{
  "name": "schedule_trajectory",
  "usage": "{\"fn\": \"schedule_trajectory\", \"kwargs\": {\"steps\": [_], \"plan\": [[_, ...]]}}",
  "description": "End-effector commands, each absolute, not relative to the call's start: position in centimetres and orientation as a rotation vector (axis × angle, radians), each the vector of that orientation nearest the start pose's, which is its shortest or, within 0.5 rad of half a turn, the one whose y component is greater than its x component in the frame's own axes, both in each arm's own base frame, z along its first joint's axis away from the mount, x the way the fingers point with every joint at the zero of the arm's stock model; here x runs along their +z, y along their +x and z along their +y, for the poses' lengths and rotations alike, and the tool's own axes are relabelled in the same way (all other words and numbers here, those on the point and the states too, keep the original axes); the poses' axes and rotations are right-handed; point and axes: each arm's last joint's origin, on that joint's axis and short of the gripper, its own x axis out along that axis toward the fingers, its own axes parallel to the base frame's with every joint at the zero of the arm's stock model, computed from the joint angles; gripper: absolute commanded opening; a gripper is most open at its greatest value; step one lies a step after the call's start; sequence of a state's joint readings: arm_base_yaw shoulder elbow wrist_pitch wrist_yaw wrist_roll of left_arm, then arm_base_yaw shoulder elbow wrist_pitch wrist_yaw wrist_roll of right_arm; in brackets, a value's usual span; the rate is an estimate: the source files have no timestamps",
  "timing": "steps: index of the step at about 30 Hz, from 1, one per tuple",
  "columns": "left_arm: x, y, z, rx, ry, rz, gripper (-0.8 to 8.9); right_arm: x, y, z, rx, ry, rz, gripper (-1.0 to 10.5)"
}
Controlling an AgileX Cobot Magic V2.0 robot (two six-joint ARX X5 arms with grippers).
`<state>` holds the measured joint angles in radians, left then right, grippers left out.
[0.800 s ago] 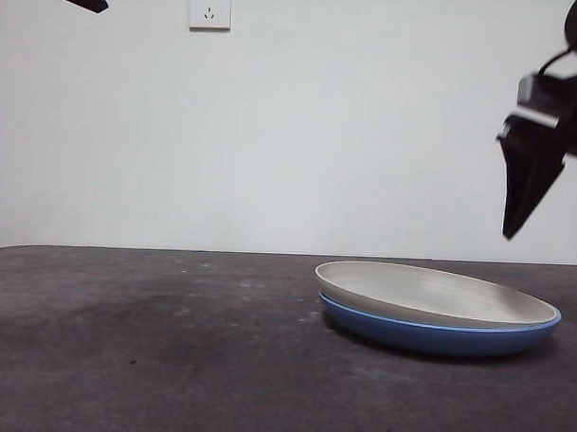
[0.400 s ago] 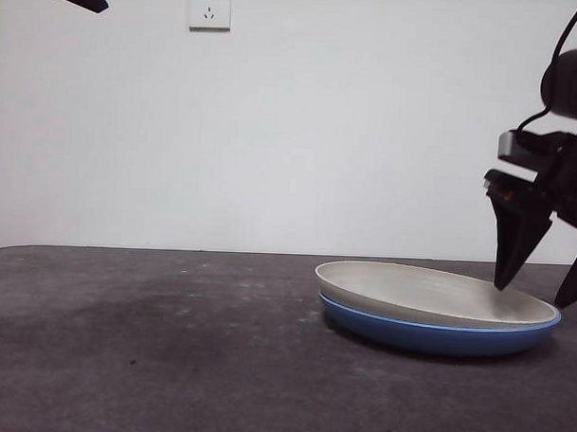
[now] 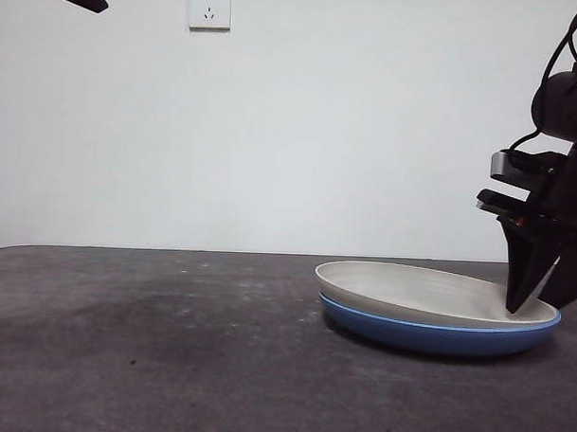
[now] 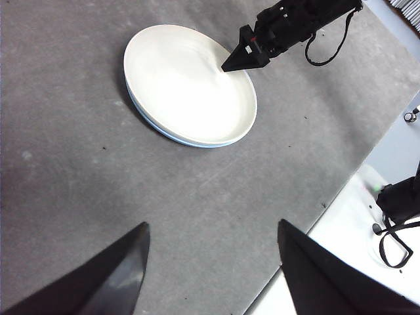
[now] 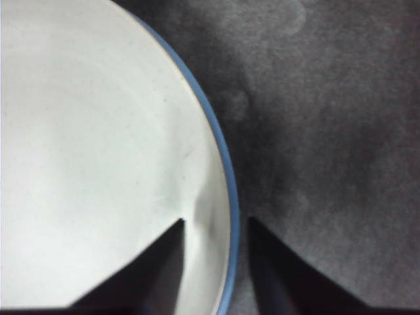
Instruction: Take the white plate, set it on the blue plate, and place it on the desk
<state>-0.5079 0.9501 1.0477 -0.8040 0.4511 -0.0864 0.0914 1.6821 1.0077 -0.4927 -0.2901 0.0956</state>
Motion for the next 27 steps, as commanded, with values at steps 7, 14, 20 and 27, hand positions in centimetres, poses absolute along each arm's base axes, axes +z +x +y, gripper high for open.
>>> {"fn": "schedule_trajectory", "kwargs": {"steps": [7,14,20,27], "plan": [[34.3,14.9,-9.8,-0.902,-0.043,0.758,3.12,17.1,31.7,3.8,0.256,0.221,1.173,0.1],[34.3,14.9,-9.8,-0.901,-0.043,0.763,3.12,19.3,31.3,3.8,0.265,0.239,1.089,0.1],[34.3,14.9,-9.8,-0.902,-0.043,0.758,3.12,22.4,30.3,4.0,0.308,0.268,0.982,0.1],[34.3,14.9,-9.8,-0.903,-0.043,0.753,3.12,24.8,29.1,5.3,0.361,0.295,0.902,0.1]]}}
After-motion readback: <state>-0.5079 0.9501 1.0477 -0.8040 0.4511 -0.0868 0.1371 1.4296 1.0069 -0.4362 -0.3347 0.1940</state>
